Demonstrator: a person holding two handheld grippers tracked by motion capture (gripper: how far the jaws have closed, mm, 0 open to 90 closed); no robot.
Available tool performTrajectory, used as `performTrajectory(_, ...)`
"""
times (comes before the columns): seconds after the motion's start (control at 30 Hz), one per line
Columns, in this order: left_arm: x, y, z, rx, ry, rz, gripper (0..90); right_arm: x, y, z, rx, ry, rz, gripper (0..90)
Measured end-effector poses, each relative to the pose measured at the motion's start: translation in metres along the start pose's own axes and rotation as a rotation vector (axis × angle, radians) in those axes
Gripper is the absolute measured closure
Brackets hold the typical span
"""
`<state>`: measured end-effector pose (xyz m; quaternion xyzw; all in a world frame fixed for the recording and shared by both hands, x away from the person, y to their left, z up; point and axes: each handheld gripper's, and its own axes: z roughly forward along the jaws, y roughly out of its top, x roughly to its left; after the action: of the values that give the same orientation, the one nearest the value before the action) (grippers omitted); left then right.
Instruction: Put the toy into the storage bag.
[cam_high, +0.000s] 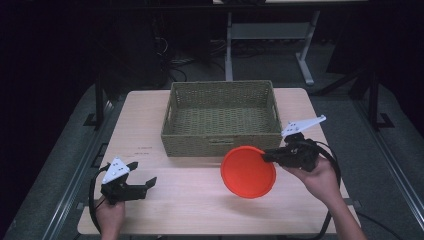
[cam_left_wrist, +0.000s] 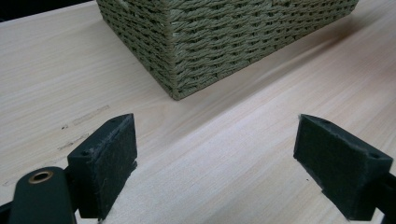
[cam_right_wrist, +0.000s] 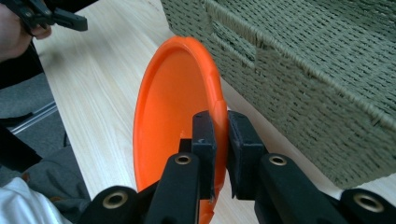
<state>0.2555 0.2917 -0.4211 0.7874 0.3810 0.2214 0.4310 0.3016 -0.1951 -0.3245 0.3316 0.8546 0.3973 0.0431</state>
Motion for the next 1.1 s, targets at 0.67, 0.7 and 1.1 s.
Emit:
performTrajectory(0.67, 0.001, 0.0, 0.0, -0.005, 0.009, -0.014, 12.8, -0.018, 0.062, -0.02, 0.0, -0.011, -0.001, 82.1)
performTrajectory(0.7, 0.001, 0.0, 0.0, -0.005, 0.009, -0.014, 12.8, -0.018, 0.062, -0.02, 0.0, -0.011, -0.001, 82.1)
performTrajectory(1.1, 0.002, -0.001, 0.0, -0.002, 0.008, -0.014, 12.8, -0.029, 0.095, -0.015, 0.006, -0.023, 0.029, 82.1)
